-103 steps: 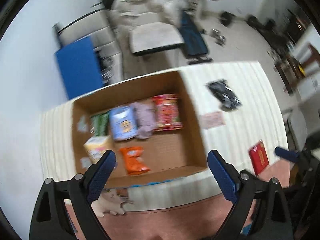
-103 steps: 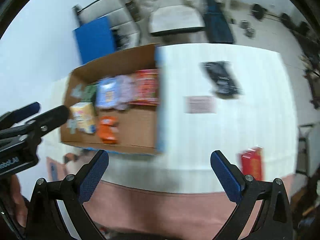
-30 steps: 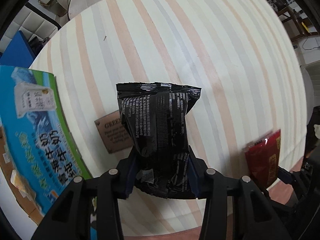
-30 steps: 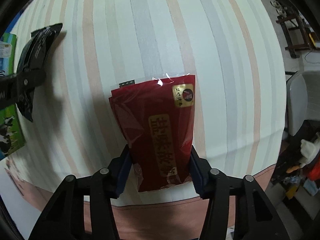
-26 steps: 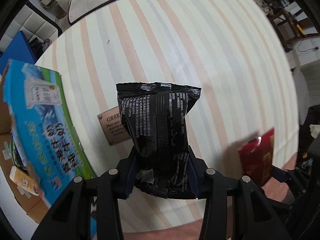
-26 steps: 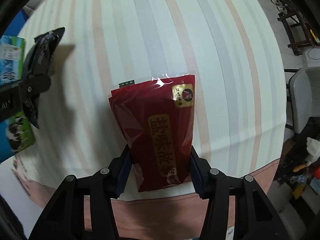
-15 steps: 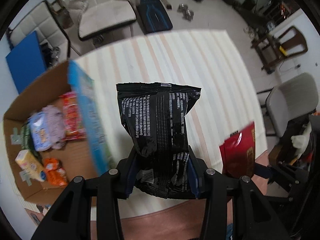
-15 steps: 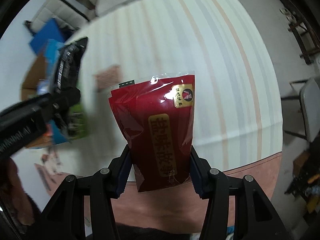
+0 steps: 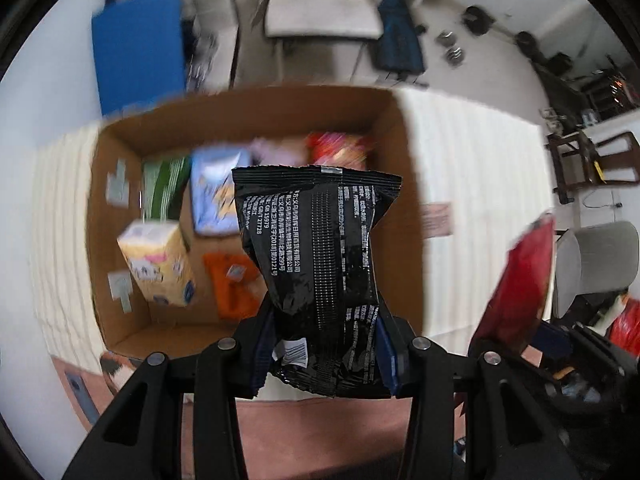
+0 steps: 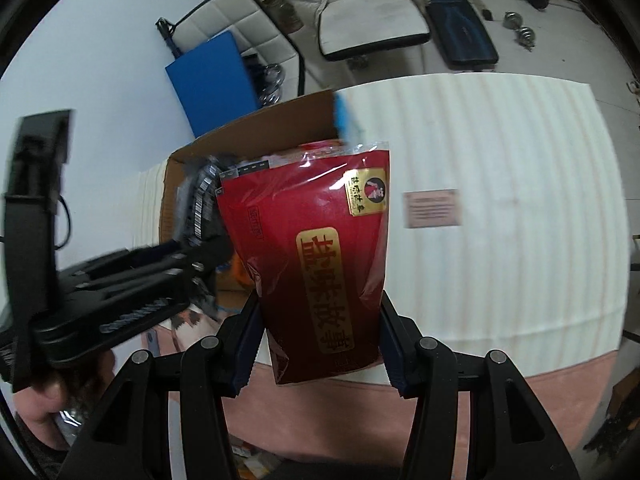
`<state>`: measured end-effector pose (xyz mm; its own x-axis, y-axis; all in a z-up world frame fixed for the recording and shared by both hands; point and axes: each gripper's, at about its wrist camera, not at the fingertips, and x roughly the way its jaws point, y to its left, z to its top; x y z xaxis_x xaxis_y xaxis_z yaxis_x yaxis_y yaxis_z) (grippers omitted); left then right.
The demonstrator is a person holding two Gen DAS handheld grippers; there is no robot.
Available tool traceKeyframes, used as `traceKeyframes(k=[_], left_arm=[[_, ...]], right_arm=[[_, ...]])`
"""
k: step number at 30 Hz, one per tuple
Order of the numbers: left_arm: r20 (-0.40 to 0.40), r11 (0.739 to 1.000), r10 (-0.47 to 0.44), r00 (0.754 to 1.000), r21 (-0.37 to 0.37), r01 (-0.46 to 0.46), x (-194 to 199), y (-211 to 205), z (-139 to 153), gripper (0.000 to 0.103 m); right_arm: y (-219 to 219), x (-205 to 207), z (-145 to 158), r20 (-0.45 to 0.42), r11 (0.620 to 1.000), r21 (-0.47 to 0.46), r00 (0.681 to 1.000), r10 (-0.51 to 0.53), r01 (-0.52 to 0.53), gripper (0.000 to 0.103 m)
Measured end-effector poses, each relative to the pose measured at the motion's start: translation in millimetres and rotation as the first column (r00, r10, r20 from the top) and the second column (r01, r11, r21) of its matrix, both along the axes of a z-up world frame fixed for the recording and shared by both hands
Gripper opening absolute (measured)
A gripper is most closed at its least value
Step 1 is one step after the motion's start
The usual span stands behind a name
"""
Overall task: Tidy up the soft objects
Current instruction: 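Lower both into the box's last gap and open both grippers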
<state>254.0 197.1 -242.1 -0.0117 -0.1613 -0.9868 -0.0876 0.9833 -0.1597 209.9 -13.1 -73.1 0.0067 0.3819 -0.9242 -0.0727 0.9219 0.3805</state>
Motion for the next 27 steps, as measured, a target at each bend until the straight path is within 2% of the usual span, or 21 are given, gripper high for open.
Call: traceKeyframes(k=[2, 7, 12, 14, 17, 18, 19, 22, 27], left_arm=[[-0.077, 0.999, 0.029, 0.997, -0.036, -0.032, 2, 17, -27, 0.041], [-0.179, 0.995, 0.053, 0.982, -0.075, -0.068, 9, 32, -70, 0.041], [-0.250, 0.994, 0.047, 0.967, -0.086, -0.071, 14, 35, -94, 0.045], [-0.257, 0.994, 0.055, 0.965, -0.081, -0.078, 12, 37, -97, 0.046], [-0.263, 0.993, 0.040, 0.964, -0.095, -0.067, 12, 35, -98, 0.049], [-0.263, 0.993, 0.037, 0.964, -0.097, -0.064, 12, 36, -97, 0.054], [-0.259, 0.994, 0.036, 0.965, -0.093, -0.062, 11, 36, -96, 0.056], [-0.236, 0.996, 0.037, 0.971, -0.074, -0.056, 16, 36, -90, 0.056], [-0.182, 0.996, 0.064, 0.981, -0.043, -0.073, 9, 42, -70, 0.056]], right_arm=[[27, -5, -19, -0.025, 1.000, -0.014, 1.000, 0.006, -0.006, 0.055], [71, 8, -77, -0.091, 0.997, -0.076, 0.996, 0.004, -0.011, 0.055], [80, 14, -130, -0.133, 0.987, -0.160, 0.991, 0.005, -0.027, 0.056], [74, 16, -146, -0.156, 0.984, -0.175, 0.988, 0.004, -0.032, 0.064], [70, 18, -151, -0.163, 0.983, -0.184, 0.987, -0.001, -0.029, 0.076], [67, 19, -153, -0.161, 0.981, -0.189, 0.987, -0.001, -0.030, 0.076], [66, 19, -152, -0.163, 0.980, -0.196, 0.987, 0.003, -0.035, 0.077], [66, 25, -162, -0.163, 0.979, -0.203, 0.987, 0.000, -0.033, 0.078], [60, 25, -151, -0.151, 0.977, -0.211, 0.988, 0.006, -0.038, 0.078]])
